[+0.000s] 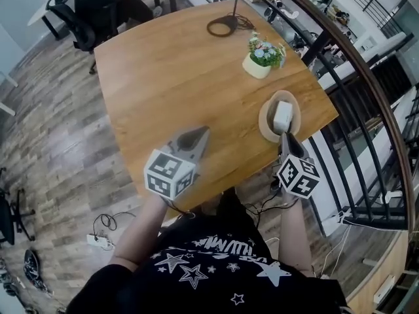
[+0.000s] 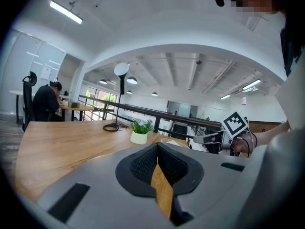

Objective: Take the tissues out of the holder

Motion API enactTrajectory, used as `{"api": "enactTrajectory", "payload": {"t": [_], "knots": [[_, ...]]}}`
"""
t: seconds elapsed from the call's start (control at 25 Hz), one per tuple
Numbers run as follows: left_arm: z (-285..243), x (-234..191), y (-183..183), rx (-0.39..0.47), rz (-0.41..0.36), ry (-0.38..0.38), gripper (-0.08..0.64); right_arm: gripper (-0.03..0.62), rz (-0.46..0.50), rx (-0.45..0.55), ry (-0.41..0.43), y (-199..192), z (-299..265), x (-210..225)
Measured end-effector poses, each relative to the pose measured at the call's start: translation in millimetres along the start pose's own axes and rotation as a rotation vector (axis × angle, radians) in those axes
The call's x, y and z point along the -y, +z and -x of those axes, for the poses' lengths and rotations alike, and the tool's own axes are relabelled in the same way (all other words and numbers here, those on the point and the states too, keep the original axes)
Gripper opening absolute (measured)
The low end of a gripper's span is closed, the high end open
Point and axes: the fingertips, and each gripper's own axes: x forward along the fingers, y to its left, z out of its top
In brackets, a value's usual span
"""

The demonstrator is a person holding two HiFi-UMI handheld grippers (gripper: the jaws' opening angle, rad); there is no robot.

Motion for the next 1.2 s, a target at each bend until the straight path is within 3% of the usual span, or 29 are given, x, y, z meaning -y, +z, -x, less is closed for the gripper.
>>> {"api": "enactTrajectory", "payload": {"t": [0.12, 0.2, 0.48, 1.2], "knots": [[-16, -1, 4, 0.005, 0.008, 0.009, 0.015, 0.060, -0.004, -0.045, 0.011, -5, -18, 9], [-26, 1, 7, 0.003, -0.004, 0.013, 0.015, 0.130, 0.002, -0.077, 0.031, -8, -29, 12], [-46, 5, 13, 0.001, 0.003, 0.025, 0.015, 0.230, 0.101, -0.147, 0.016, 0, -60, 23], [-68, -15, 19, 0.000, 0.024, 0.074, 0.015, 0.290, 0.152, -0.384, -0.132, -11, -126, 67]]}}
